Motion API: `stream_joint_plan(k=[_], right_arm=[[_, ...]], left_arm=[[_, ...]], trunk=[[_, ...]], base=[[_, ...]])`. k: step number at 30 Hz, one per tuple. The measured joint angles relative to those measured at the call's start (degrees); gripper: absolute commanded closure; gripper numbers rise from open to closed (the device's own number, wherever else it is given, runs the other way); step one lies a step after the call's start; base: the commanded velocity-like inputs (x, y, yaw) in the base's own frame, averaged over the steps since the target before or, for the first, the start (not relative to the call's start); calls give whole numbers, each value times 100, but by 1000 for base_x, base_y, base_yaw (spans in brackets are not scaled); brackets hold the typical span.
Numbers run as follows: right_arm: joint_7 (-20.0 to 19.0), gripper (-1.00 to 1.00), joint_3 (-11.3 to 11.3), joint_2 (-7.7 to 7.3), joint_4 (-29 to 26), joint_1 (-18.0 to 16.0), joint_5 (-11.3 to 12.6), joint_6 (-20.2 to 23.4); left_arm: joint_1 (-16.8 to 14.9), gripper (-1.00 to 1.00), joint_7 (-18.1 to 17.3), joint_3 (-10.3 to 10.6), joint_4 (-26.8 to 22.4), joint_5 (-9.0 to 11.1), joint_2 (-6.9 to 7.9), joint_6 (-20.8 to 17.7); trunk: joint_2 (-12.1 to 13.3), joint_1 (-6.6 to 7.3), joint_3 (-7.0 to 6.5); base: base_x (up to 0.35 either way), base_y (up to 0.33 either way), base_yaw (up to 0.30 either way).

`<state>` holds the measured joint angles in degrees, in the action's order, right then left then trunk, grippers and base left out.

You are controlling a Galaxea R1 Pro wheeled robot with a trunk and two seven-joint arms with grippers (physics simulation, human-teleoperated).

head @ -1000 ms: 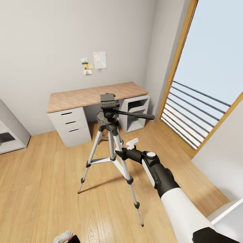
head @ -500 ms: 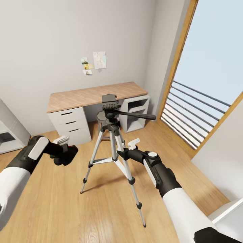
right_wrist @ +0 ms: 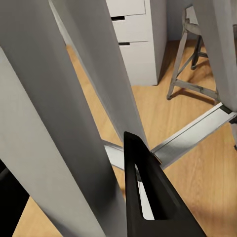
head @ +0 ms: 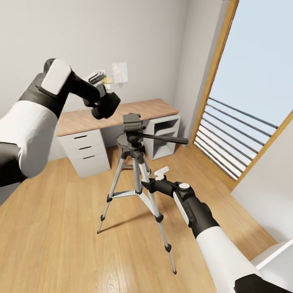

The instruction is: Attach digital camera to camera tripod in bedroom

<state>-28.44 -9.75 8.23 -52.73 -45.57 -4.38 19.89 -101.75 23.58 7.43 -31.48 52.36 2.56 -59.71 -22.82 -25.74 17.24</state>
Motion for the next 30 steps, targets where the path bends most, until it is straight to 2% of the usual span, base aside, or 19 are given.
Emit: stream_joint_plan(k=[1,2,4,5,6,12,18,20,21,22,23,24,26,27,28,29,30], right_arm=[[1,100,5,-1,0,-2,7,-4],[0,100,0,0,6,0,3,2],[0,100,6,0,12,0,7,-6],[0,100,3,0,15,0,9,-5],[0,100,5,0,18,-1,9,-6],[-4,100,-4,1,34,-17,10,-7],[-2,100,-9,4,32,-31,-12,-29],[-1,100,-9,5,34,-33,-13,-42],[0,100,-9,3,35,-36,-15,-48],[0,100,-10,2,35,-40,-17,-56],[1,100,-9,1,36,-41,-22,-57],[1,100,-9,1,36,-42,-21,-60],[1,100,-10,0,37,-43,-23,-59],[0,100,-8,0,37,-43,-24,-58],[0,100,-7,0,37,-43,-24,-58],[0,100,-6,0,37,-43,-26,-58],[0,100,-5,0,37,-43,-27,-60]], left_arm=[[-79,100,10,13,-360,-148,-85,-24],[-103,100,7,7,-791,31,-105,9],[-114,100,19,15,-997,-114,-117,-17],[-117,100,26,17,-1072,-63,-121,-7],[-121,100,39,21,-1180,-100,-127,-10],[-127,100,62,80,-1335,-140,-144,2],[-127,100,-76,452,-1376,-111,-138,15],[-127,100,-396,609,-1396,-65,-127,24],[-127,100,-777,723,-1405,-46,-114,32],[-126,100,-1818,1029,-1383,-28,-18,52],[-127,100,-2136,1128,-1375,5,33,64],[-126,100,-2664,1318,-1359,-53,150,91],[-126,100,-3182,1504,-1340,-43,283,165],[-126,100,-3607,1645,-1315,-24,419,285],[-126,100,-3785,1701,-1296,-57,492,363],[-126,100,-4053,1775,-1248,-39,629,509],[-126,100,-4294,1844,-1181,-36,826,683]], trunk=[[6,-3,1],[-3,2,-1],[2,-1,0],[1,0,0],[1,0,0],[2,-1,1],[2,-1,1],[3,-1,1],[3,-1,1],[4,-2,1],[2,-1,1],[3,-1,1],[2,-1,1],[3,-1,1],[3,-1,1],[2,-1,1],[2,-1,1]], base=[[0,0,0],[0,0,0],[0,0,0],[0,0,0],[0,0,0],[0,0,0],[0,0,0],[0,0,0],[0,0,0],[0,0,0],[0,0,0],[0,0,0],[0,0,0],[0,0,0],[0,0,0],[0,0,0],[0,0,0]])
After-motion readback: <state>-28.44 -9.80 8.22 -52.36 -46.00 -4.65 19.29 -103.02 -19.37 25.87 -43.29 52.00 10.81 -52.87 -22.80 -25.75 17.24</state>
